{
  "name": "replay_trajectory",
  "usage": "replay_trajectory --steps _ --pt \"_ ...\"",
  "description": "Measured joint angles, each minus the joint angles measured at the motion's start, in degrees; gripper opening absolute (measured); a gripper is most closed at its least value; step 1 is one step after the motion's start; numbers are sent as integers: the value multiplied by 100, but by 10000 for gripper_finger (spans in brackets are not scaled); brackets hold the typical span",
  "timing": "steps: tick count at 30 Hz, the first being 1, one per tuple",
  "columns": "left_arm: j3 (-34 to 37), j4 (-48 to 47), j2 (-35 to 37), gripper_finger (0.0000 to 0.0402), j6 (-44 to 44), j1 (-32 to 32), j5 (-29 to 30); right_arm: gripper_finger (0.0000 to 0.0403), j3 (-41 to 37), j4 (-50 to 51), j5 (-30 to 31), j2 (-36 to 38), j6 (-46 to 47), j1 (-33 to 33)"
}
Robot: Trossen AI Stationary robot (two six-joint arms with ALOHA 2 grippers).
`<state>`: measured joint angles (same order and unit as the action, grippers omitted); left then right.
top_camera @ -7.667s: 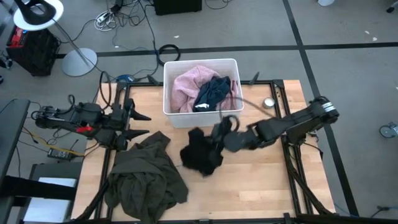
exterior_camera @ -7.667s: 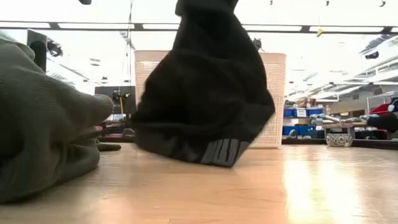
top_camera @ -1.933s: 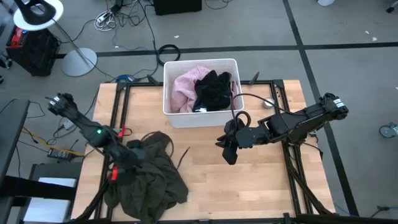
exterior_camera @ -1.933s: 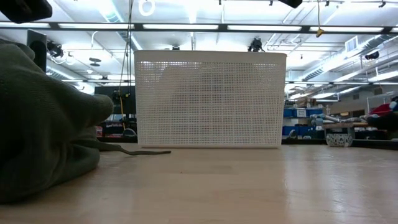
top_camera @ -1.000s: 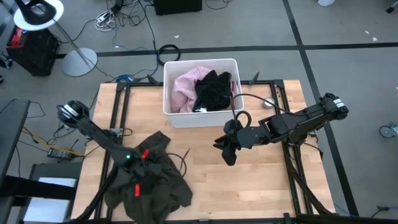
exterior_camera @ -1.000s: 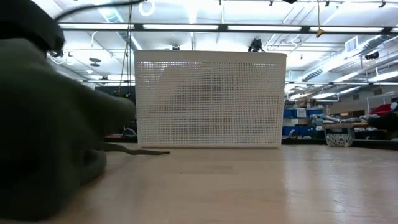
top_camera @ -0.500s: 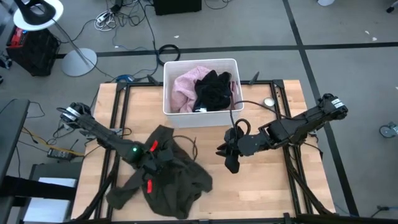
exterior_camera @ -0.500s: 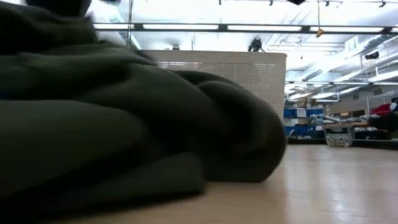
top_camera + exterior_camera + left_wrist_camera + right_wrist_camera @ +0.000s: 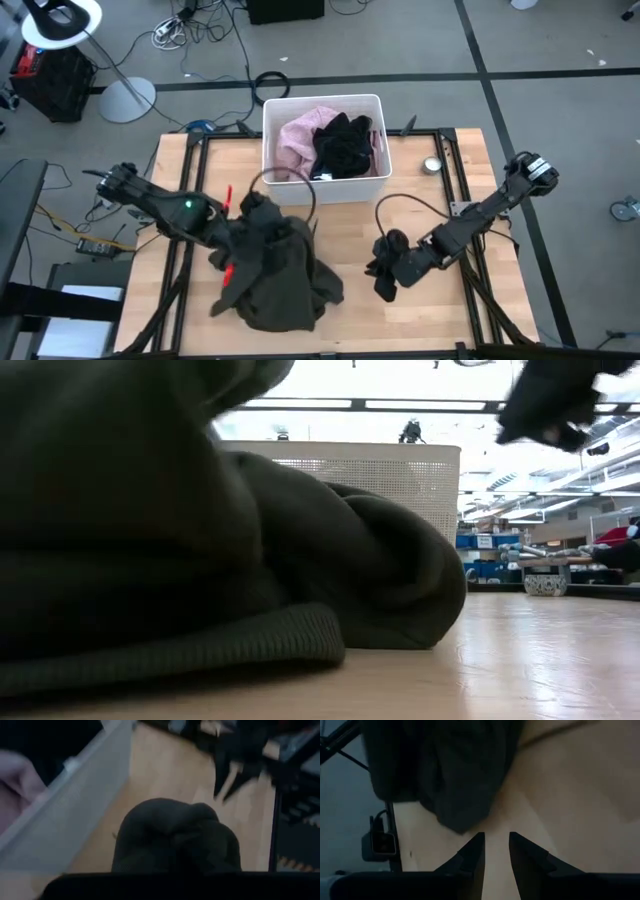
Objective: Sort clothes
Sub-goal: Put the green hoodie into the white bin
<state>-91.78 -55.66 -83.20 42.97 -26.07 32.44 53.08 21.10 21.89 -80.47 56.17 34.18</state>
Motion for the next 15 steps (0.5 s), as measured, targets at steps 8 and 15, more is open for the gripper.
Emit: replay_trajectory --steps 8,15 --pt "-1103 553 0 13 -1170 567 440 89 -888 -928 501 -2 1197 717" --pt "-1978 1764 0 13 -2801 1315 446 89 -1082 -1059 914 -2 1625 920"
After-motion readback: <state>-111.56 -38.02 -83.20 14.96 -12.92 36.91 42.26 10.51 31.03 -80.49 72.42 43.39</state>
